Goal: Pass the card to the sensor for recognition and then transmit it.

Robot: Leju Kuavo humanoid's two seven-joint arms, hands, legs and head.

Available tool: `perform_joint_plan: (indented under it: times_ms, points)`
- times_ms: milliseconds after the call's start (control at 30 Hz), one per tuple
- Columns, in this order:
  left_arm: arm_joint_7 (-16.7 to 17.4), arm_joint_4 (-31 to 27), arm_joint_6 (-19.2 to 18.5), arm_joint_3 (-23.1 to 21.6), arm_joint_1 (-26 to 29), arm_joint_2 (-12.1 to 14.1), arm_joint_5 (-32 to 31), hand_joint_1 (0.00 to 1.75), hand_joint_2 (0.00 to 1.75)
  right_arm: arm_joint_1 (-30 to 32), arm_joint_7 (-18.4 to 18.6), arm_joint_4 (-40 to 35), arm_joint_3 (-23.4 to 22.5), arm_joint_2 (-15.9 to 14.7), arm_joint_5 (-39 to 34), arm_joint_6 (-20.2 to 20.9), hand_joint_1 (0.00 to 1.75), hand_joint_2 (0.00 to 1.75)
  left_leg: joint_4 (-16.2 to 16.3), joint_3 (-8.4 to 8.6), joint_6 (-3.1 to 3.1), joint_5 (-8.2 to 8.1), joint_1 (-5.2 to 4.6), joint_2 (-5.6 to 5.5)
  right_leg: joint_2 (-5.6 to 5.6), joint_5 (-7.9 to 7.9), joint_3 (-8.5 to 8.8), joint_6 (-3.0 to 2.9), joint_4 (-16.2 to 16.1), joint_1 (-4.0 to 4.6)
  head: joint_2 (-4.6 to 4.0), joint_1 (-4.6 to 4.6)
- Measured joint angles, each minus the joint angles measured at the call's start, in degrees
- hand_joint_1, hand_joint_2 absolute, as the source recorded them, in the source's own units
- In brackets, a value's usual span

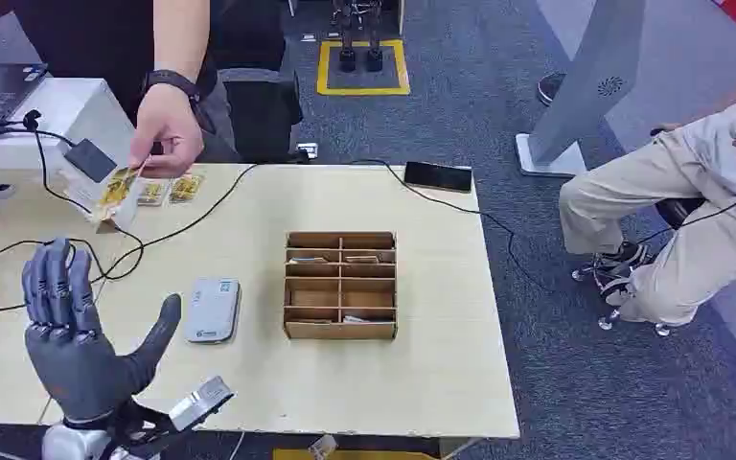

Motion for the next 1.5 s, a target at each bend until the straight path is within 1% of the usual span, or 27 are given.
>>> perform_joint_plan:
  times_ms: [67, 133, 167, 300, 400, 467, 867, 933, 1033, 1067, 1167, 1233, 1267, 1367, 1433, 1500]
  points:
    - [1.7, 1.6, 0.0, 0.0, -1.0, 0.1, -5.8, 0.0, 1.75, -0.1, -0.5, 0.3, 0.0, 0.0, 0.2, 0.0, 0.0, 1.75, 0.0, 0.01, 0.0, 0.0, 0.0, 0.01, 0.01, 0.0, 0.0, 0.0, 0.0, 0.0, 0.0, 0.0]
    - [2.7, 3.3, 0.0, 0.0, -1.4, 0.1, -8.7, 0.0, 1.75, -0.1, -0.4, 0.5, 0.0, 0.0, 0.7, 0.0, 0.0, 1.75, 0.0, 0.02, 0.0, 0.0, 0.0, 0.02, 0.02, 0.0, -0.01, 0.0, 0.0, 0.0, 0.0, 0.0]
    - [2.9, 3.9, 0.0, 0.0, -1.7, 0.2, -9.3, 0.0, 1.75, -0.2, -0.1, 0.5, 0.0, 0.0, 0.9, 0.0, 0.0, 1.75, 0.0, 0.02, 0.0, 0.0, 0.0, 0.02, 0.02, 0.0, -0.01, 0.0, 0.0, 0.0, 0.0, 0.0]
    - [5.9, 6.4, 0.1, 0.0, -2.3, 0.2, -11.2, 0.0, 1.75, -0.2, -0.5, 0.7, 0.0, 0.0, 0.7, 0.0, 0.0, 1.75, 0.0, 0.02, 0.0, 0.0, 0.0, 0.04, 0.03, 0.0, -0.02, 0.0, 0.0, 0.0, 0.0, 0.02]
    - [8.1, 7.9, 0.1, 0.0, -3.0, 0.2, -12.4, 0.0, 1.75, -0.3, 0.0, 0.9, 0.0, 0.0, 0.7, 0.0, 0.0, 1.75, 0.0, 0.02, 0.0, 0.0, 0.0, 0.03, 0.04, 0.0, -0.03, 0.0, 0.0, 0.01, 0.0, 0.02]
    - [8.9, 8.6, 0.1, 0.0, -3.1, 0.3, -12.5, 0.0, 1.75, -0.3, 0.0, 0.9, 0.0, 0.0, 0.5, 0.0, 0.0, 1.75, 0.0, 0.01, 0.0, 0.0, 0.0, 0.04, 0.06, 0.0, -0.04, -0.01, 0.0, 0.01, 0.0, 0.04]
    - [9.8, 11.1, 0.1, 0.0, -4.1, 0.3, -11.3, 0.0, 1.75, -0.3, -0.1, 0.9, 0.0, 0.0, 0.0, 0.0, 0.0, 1.75, 0.0, 0.01, 0.0, 0.0, 0.0, 0.07, 0.08, 0.0, -0.03, 0.0, 0.0, 0.01, 0.0, 0.02]
    - [10.4, 11.5, 0.1, 0.0, -4.7, 0.3, -10.1, 0.0, 1.75, -0.3, 0.0, 0.9, 0.0, 0.0, 0.0, 0.0, 0.0, 1.75, 0.0, 0.01, 0.0, 0.0, 0.0, 0.06, 0.08, 0.0, -0.03, 0.0, 0.0, 0.01, 0.0, 0.02]
    - [11.1, 12.0, 0.1, 0.0, -6.4, 0.4, -6.0, 0.0, 1.75, -0.3, 0.1, 0.9, 0.0, 0.0, -0.4, 0.0, 0.0, 1.75, 0.0, 0.03, 0.0, 0.0, 0.0, 0.05, 0.07, 0.0, -0.01, -0.01, 0.0, 0.0, 0.0, 0.02]
    - [11.3, 12.2, 0.1, 0.0, -6.4, 0.4, -5.8, 1.75, 1.75, -0.3, 0.1, 0.9, 0.0, 0.0, -0.4, 0.0, 0.0, 1.75, 0.0, 0.03, 0.0, 0.0, 0.0, 0.06, 0.08, 0.01, -0.01, -0.01, 0.0, 0.01, 0.0, 0.02]
    - [12.2, 13.2, 0.1, 0.0, -6.6, 0.4, -5.5, 1.75, 1.75, -0.4, 0.1, 0.9, 0.0, 0.0, -0.7, 0.0, 0.0, 1.75, 0.0, 0.04, 0.0, 0.0, 0.01, 0.1, 0.13, 0.01, -0.04, -0.01, 0.0, 0.01, 0.0, 0.02]
    - [15.8, 13.8, 0.1, -0.7, -6.8, 0.4, -7.3, 1.75, 1.75, -0.4, 0.1, 0.9, 0.0, 0.0, -1.0, 0.0, 0.0, 1.75, 0.0, 0.02, 0.0, 0.0, 0.01, 0.1, 0.14, 0.01, -0.05, -0.01, 0.0, 0.01, 0.0, 0.02]
    - [16.3, 13.9, 0.1, -1.4, -7.0, 0.5, -7.1, 1.75, 1.75, -0.5, 0.1, 0.9, 0.0, 0.0, -1.1, 0.0, 0.0, 1.75, 0.0, 0.01, 0.0, 0.0, 0.01, 0.1, 0.13, 0.01, -0.04, -0.01, 0.0, 0.01, 0.0, 0.04]
    - [12.4, 15.6, 0.1, -1.6, -7.2, 0.5, -3.5, 1.75, 1.75, -0.5, 0.1, 0.9, 0.0, 0.0, -1.7, 0.0, 0.0, 1.75, 0.0, 0.01, 0.0, 0.0, 0.01, 0.1, 0.13, 0.01, -0.05, -0.01, 0.0, 0.01, 0.0, 0.04]
    - [11.6, 16.3, 0.1, -1.6, -7.3, 0.5, -2.9, 1.75, 1.75, -0.5, 0.1, 1.0, 0.0, 0.0, -1.9, 0.0, 0.0, 1.75, 0.0, 0.01, 0.0, 0.0, 0.01, 0.1, 0.13, 0.01, -0.04, -0.01, 0.0, 0.01, 0.0, 0.02]
    - [11.5, 16.9, 0.1, -1.6, -7.4, 0.5, -2.8, 1.75, 1.75, -0.5, 0.1, 1.0, 0.0, 0.0, -1.9, 0.0, 0.0, 1.75, 0.0, 0.01, 0.0, 0.0, 0.01, 0.1, 0.14, 0.01, -0.04, -0.01, 0.0, 0.01, 0.0, 0.02]
